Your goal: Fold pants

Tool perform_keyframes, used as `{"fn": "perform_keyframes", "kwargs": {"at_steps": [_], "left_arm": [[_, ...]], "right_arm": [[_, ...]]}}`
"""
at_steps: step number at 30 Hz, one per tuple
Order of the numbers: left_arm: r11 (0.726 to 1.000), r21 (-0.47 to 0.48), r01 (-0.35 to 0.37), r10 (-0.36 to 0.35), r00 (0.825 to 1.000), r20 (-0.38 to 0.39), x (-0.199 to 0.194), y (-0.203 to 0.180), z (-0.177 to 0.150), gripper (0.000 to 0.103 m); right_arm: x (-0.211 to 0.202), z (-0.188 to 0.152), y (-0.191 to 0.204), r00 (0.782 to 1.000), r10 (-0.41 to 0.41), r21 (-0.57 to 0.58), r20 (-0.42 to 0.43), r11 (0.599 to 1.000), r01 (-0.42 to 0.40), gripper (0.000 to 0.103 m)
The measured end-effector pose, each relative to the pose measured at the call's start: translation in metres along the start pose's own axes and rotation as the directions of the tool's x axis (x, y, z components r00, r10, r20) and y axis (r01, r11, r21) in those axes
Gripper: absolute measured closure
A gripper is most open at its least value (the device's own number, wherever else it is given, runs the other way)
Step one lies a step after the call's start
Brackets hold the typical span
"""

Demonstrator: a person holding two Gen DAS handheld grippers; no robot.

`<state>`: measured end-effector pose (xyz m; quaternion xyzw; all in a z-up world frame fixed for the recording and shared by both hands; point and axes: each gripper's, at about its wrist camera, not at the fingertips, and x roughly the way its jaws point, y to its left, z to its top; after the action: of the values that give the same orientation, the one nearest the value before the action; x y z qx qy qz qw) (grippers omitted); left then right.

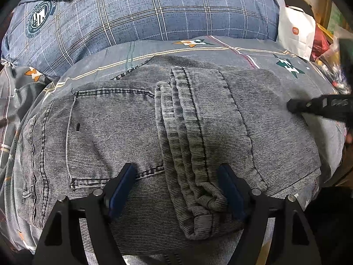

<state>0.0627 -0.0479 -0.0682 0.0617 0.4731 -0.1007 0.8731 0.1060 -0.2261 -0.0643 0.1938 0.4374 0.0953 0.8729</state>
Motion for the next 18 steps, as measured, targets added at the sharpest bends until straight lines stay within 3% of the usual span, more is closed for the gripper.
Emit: {"fn": "perform_keyframes", "kwargs": {"at_steps": [4, 7, 8, 9, 13, 14, 15, 16, 17, 18], "left_arm": [[1.0, 0.0, -0.01, 0.01, 1.0, 0.002, 0.0, -0.001, 0.0, 0.024], [1.0, -0.001, -0.015, 0.015, 1.0, 0.002, 0.0, -0.003, 0.0, 0.024], [1.0, 0.002, -0.014, 0.014, 1.0, 0.006, -0.001, -0.002, -0.001, 0.024], [1.0, 0.002, -0.01, 0.01, 1.0, 0.006, -0.001, -0.001, -0.001, 0.024], [1.0, -0.001, -0.013, 0.013, 1.0, 0.009, -0.001, -0.002, -0.001, 0.024], [1.0, -0.001, -0.013, 0.013, 1.0, 0.01, -0.001, -0.002, -0.001, 0.024], [1.0, 0.001, -0.013, 0.013, 1.0, 0.013, -0.001, -0.002, -0.002, 0.023], [1.0, 0.001, -0.013, 0.013, 1.0, 0.013, -0.001, -0.002, -0.002, 0.023], [1.0, 0.001, -0.012, 0.012, 1.0, 0.013, -0.001, -0.001, -0.002, 0.023], [1.0, 0.0, -0.01, 0.01, 1.0, 0.011, -0.001, -0.001, -0.001, 0.023]], "right_arm": [[-0.022, -0.014, 0.018, 0.999, 0.025, -0.07, 0.042, 0.997, -0.022, 0.093], [0.011, -0.028, 0.004, 0.997, -0.008, -0.041, -0.082, 0.999, 0.005, 0.087], [0.004, -0.029, -0.003, 0.999, 0.036, 0.005, -0.022, 0.999, -0.036, 0.088], [0.0, -0.029, -0.004, 0.999, 0.045, 0.029, -0.021, 0.999, -0.044, 0.088], [-0.025, -0.035, 0.007, 0.994, 0.015, 0.0, 0.106, 1.0, -0.015, 0.083], [-0.032, -0.038, 0.012, 0.987, 0.04, -0.018, 0.154, 0.999, -0.038, 0.072], [-0.034, -0.04, 0.013, 0.984, 0.052, -0.021, 0.173, 0.999, -0.049, 0.048], [-0.032, -0.042, 0.012, 0.981, 0.052, -0.019, 0.185, 0.999, -0.049, 0.033], [-0.026, -0.043, 0.008, 0.985, 0.027, -0.015, 0.17, 1.0, -0.024, 0.021], [-0.018, -0.045, 0.005, 0.991, 0.007, -0.007, 0.133, 1.0, -0.007, 0.021]]}}
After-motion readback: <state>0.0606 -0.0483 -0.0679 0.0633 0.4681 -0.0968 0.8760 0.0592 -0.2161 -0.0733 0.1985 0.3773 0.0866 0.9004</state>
